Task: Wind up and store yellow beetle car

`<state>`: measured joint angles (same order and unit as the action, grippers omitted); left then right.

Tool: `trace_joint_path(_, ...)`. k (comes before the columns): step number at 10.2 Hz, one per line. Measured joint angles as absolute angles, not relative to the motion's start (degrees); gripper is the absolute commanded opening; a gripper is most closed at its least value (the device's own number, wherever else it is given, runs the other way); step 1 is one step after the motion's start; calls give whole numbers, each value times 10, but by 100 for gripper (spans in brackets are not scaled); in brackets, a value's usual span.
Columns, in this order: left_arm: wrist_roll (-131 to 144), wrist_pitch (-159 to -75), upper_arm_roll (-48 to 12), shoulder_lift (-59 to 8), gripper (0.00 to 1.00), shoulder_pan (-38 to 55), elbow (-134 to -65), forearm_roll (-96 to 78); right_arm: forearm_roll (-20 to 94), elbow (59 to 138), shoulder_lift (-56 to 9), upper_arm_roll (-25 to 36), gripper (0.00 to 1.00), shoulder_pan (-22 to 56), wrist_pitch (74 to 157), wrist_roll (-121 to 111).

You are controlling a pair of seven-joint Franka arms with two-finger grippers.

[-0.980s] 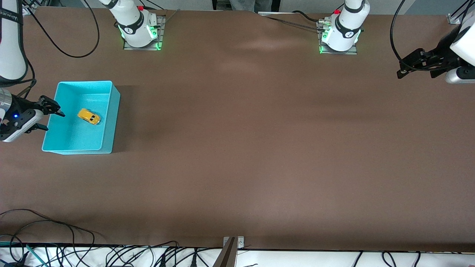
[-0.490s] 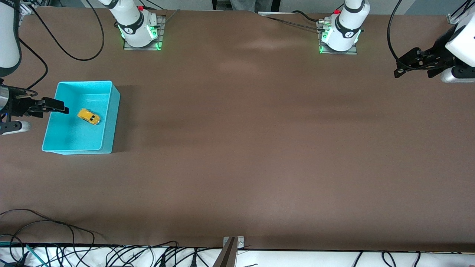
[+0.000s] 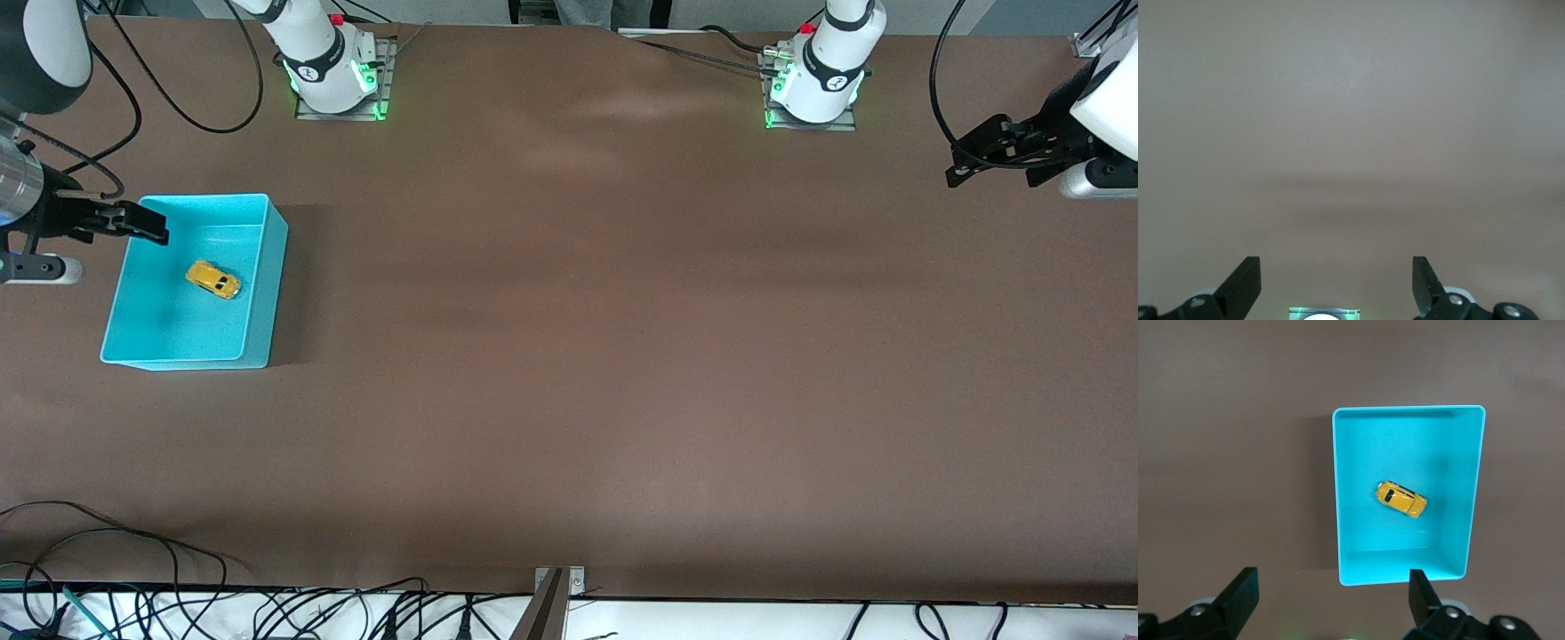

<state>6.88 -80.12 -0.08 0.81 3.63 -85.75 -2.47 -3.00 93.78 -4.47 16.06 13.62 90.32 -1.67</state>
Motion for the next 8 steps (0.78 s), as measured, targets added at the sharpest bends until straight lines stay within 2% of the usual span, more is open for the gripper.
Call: trace_joint_path(8,69,-801,-1,8,100,36,-857,-25,-30,975,0,147,100,136,905,-11)
